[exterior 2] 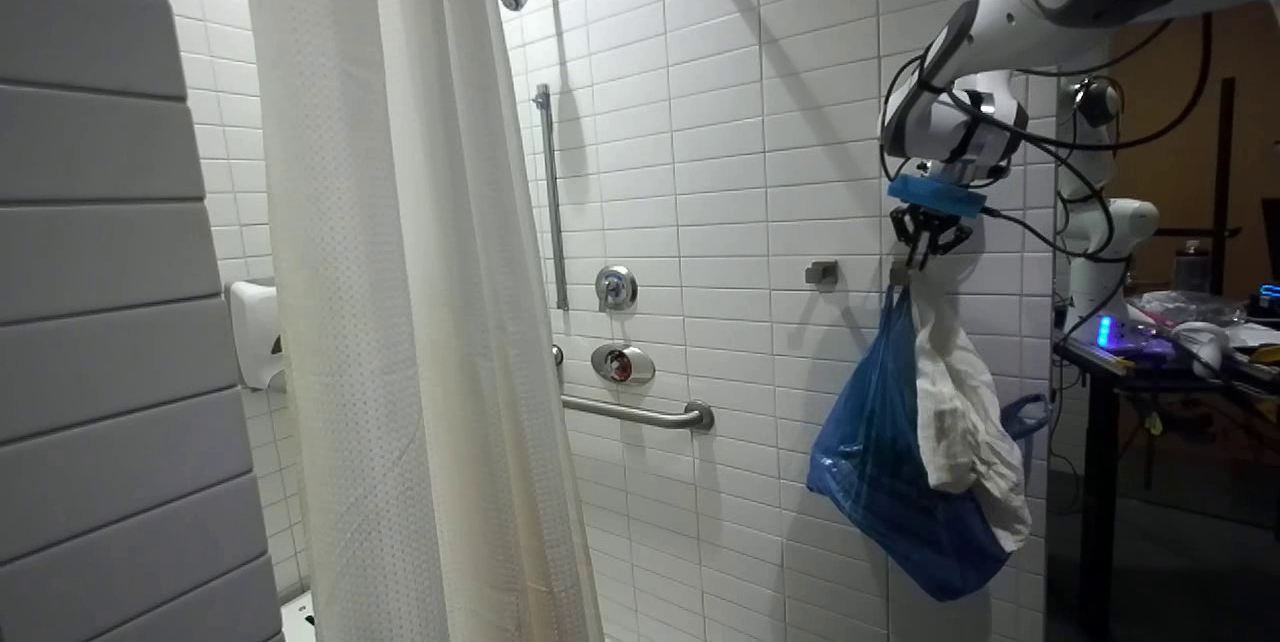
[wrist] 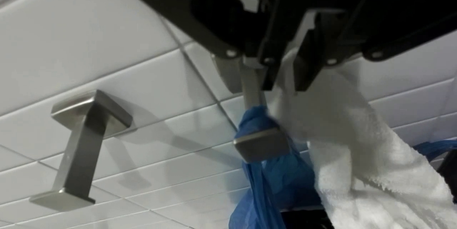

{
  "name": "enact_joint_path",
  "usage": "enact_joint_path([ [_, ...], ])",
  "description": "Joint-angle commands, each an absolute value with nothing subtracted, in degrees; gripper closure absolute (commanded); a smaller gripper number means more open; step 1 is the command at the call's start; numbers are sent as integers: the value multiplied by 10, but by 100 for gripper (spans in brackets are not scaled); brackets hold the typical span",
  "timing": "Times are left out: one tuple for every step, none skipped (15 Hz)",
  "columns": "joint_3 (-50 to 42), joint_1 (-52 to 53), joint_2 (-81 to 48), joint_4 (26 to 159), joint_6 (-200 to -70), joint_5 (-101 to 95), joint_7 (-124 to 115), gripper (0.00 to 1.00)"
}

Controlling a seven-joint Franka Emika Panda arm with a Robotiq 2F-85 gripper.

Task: Put the white towel in the plastic

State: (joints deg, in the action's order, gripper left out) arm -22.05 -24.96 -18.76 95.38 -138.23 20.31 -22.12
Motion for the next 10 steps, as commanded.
enact_joint_path([
  [-217, -246, -188, 955, -1394, 195, -237, 48],
  [-216, -246, -189, 955, -1397, 196, -237, 40],
  [-216, -246, -185, 960, -1399, 196, -236, 34],
  [-215, -246, -187, 960, -1402, 198, -235, 27],
  [-215, -246, -185, 962, -1403, 196, -235, 19],
  [-215, -246, -184, 964, -1406, 198, -233, 13],
  [-215, -246, -182, 967, -1407, 197, -233, 5],
  [-215, -245, -180, 970, -1410, 197, -232, 1],
  [-215, -244, -177, 974, -1415, 196, -232, 0],
  [-218, -240, -171, 983, -1424, 190, -236, 0],
])
